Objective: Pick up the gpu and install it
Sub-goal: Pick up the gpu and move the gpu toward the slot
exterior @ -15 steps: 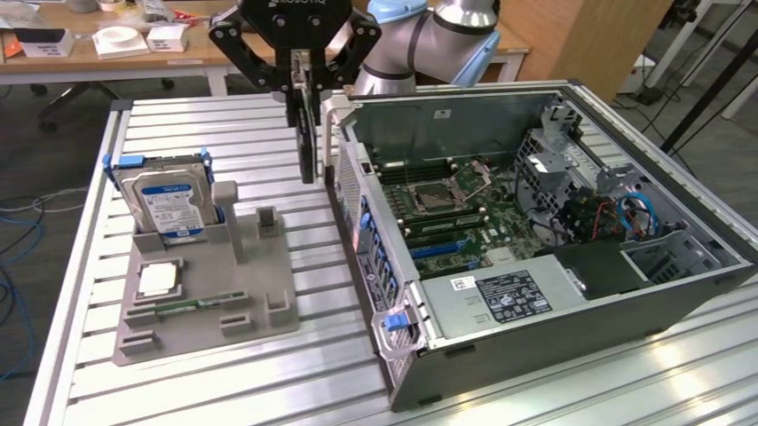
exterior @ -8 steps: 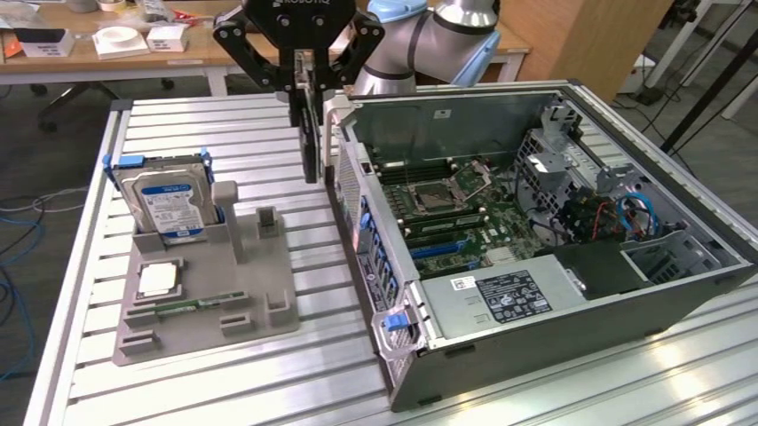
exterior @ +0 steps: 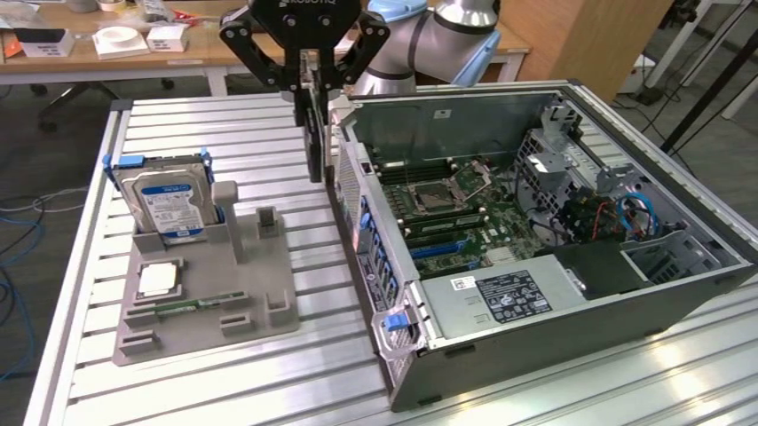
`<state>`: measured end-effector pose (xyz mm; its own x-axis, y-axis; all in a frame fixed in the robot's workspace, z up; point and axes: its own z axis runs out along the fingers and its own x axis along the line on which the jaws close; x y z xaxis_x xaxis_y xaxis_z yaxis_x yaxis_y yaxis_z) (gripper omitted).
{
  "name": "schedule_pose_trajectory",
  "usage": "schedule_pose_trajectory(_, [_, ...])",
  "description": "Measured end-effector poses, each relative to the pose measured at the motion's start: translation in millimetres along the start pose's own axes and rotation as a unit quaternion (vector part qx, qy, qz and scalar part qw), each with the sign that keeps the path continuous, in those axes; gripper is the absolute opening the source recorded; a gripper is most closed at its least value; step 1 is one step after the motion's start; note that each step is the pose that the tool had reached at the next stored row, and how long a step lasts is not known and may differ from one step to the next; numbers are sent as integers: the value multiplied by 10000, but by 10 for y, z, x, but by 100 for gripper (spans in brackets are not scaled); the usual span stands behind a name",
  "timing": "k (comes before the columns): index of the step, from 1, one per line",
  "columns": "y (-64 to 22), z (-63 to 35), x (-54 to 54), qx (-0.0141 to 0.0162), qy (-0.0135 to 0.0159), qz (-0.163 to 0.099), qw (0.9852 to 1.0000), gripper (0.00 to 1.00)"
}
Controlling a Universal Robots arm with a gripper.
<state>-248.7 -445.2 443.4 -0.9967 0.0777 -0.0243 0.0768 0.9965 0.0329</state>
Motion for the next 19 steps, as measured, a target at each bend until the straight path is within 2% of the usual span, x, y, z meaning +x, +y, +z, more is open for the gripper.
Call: schedule_pose_trajectory(19, [18, 6, -241, 0, 0, 0, 10000, 26])
